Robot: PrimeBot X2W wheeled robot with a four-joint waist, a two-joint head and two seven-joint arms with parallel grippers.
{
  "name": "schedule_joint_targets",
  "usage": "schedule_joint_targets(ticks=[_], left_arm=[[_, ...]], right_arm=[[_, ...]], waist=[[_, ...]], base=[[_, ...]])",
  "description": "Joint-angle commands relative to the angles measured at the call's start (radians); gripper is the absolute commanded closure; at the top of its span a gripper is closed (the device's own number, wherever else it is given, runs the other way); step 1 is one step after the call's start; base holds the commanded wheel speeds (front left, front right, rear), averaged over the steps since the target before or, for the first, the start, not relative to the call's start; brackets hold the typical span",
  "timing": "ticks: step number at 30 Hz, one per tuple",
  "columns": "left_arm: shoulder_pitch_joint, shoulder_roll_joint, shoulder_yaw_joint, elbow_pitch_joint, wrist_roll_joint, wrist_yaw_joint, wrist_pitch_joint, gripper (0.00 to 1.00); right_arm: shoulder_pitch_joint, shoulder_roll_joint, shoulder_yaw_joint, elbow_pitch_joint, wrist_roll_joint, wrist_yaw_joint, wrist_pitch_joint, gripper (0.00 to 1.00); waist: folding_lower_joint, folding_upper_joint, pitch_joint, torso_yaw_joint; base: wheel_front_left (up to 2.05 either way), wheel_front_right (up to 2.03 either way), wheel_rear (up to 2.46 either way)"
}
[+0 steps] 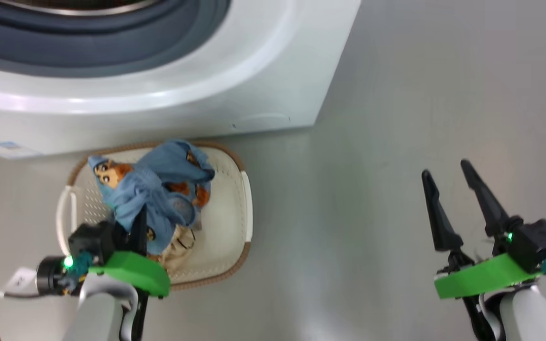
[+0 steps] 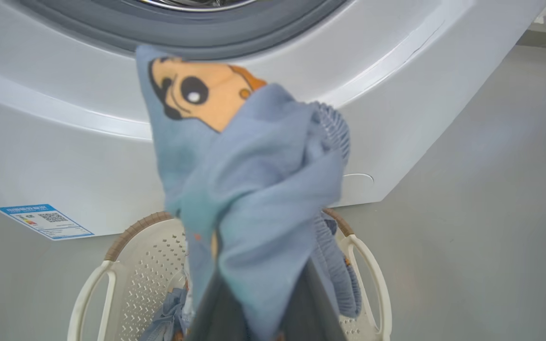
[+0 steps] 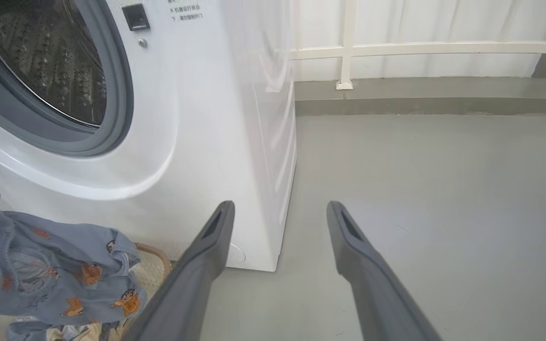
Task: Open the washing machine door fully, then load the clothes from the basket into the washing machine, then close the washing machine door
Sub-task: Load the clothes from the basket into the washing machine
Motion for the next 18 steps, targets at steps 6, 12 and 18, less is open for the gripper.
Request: schedule_joint_targets(ticks=[6,12,18], left_arm=[[0.14,0.04,0.067,-0.172,0.047,0.0,-0.012,1.0],[0.247,0.066,0.073,-0.287,0.072,-0.011,-0.012,1.0],[0.319,0.085,0.074,-0.358,0.071,-0.005,-0.008,1.0]], right_arm=[[0.092,0.018,0.026,-0.004,-0.01,0.002,-0.005,0.0],[0.156,0.03,0.029,0.002,-0.014,0.002,-0.005,0.0],[0.198,0.037,0.031,-0.001,-0.018,0.002,0.004,0.0]], waist=[[0.0,-0.0001,-0.218,0.037],[0.0,-0.0001,-0.326,0.03],[0.0,-0.0001,-0.387,0.028]], base=[[0.0,0.0,0.0],[0.0,0.0,0.0],[0.0,0.0,0.0]])
